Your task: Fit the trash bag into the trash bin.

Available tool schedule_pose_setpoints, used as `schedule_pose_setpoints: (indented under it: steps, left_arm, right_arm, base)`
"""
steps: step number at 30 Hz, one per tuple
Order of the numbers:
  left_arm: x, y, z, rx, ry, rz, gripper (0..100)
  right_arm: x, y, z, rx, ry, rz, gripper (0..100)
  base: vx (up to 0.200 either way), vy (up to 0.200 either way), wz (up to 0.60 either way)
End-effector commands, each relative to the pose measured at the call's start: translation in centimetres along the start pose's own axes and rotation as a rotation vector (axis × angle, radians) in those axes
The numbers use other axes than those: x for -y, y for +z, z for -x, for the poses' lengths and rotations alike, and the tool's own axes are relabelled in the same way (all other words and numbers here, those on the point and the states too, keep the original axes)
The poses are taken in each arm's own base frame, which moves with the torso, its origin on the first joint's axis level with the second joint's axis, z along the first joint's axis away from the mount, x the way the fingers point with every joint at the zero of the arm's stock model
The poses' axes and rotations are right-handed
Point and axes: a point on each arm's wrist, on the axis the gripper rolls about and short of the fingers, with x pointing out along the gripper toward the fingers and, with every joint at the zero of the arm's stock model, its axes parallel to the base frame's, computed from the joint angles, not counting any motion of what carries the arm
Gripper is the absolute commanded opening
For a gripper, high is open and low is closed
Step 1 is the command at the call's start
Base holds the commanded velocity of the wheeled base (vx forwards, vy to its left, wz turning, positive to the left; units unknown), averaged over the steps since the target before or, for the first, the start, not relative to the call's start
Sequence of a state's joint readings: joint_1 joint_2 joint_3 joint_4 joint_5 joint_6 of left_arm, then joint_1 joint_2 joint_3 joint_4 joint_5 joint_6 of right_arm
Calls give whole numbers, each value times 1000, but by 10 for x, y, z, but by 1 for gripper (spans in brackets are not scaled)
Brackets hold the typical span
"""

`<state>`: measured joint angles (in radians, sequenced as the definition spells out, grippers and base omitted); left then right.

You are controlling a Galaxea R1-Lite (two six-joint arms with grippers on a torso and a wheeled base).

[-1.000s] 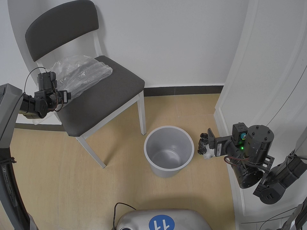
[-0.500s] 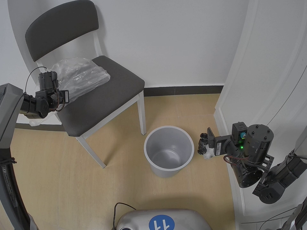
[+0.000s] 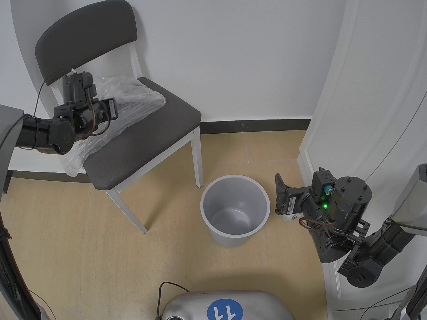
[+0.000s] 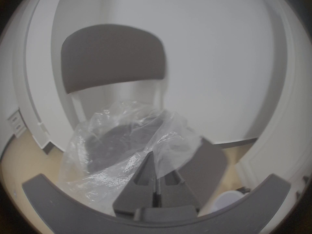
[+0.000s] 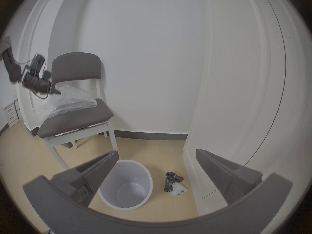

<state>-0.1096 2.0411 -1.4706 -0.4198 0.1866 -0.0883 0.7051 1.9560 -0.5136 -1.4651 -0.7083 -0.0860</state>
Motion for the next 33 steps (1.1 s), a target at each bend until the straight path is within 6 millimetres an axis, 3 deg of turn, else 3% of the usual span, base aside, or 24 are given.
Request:
schedule_pose_setpoints:
  steps: [1, 2, 5, 11, 19, 27, 33]
  left_arm:
    - [48, 42, 66, 111, -166, 97, 0]
    - [50, 43, 68, 116, -175, 102, 0]
    - [85, 54, 95, 173, -298, 174, 0]
    - [118, 58, 128, 233, -433, 209, 0]
    - [136, 31, 142, 272, -504, 247, 0]
    - [157, 26, 162, 353, -536, 312, 0]
    - [173, 18, 163, 429, -529, 374, 0]
  right_arm:
    - [-15, -10, 6, -21, 49, 5, 100]
    - [-15, -10, 6, -21, 51, 4, 100]
    - [-18, -11, 8, -21, 60, 5, 100]
    - [-22, -13, 12, -29, 79, 5, 100]
    - [-31, -30, 13, -68, 103, 14, 100]
    - [-40, -38, 18, -88, 146, -17, 100]
    - [-61, -38, 22, -81, 237, -119, 100]
  base:
    - [0, 0, 0]
    - [0, 0, 0]
    - [0, 0, 0]
    - [0, 0, 0]
    - [0, 0, 0]
    - [0, 0, 0]
    - [0, 0, 0]
